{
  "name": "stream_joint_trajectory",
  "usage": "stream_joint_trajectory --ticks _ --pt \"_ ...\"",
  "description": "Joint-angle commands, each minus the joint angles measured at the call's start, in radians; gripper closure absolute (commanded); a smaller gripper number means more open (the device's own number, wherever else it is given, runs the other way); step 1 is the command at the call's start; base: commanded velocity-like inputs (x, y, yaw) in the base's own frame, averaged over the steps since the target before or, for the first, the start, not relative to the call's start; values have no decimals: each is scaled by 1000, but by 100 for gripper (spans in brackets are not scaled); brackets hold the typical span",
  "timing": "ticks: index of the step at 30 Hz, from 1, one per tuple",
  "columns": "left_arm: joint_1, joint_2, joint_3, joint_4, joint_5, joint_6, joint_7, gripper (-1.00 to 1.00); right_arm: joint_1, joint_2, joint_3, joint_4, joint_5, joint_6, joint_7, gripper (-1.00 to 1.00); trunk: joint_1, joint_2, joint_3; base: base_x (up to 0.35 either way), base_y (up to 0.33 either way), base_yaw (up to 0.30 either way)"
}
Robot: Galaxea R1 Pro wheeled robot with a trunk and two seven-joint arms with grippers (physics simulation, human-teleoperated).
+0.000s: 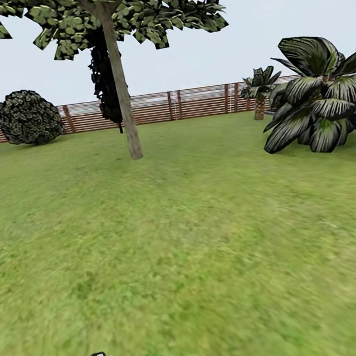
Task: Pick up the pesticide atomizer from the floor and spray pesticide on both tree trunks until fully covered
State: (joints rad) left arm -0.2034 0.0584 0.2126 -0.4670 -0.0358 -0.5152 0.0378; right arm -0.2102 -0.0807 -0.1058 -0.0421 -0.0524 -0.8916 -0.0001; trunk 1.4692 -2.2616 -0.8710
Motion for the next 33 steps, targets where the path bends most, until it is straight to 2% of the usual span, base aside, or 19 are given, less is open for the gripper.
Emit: stream_joint_trajectory --ticks 1,33 --pt "-1 0 1 1 -4 -3 4 100 0 0 -2 1 -3 -3 2 -100 0 0 -1 340 0 0" --pt "-1 1 1 1 -4 -3 4 100 -1 0 -2 1 -3 -3 2 -100 0 0 -1 340 0 0"
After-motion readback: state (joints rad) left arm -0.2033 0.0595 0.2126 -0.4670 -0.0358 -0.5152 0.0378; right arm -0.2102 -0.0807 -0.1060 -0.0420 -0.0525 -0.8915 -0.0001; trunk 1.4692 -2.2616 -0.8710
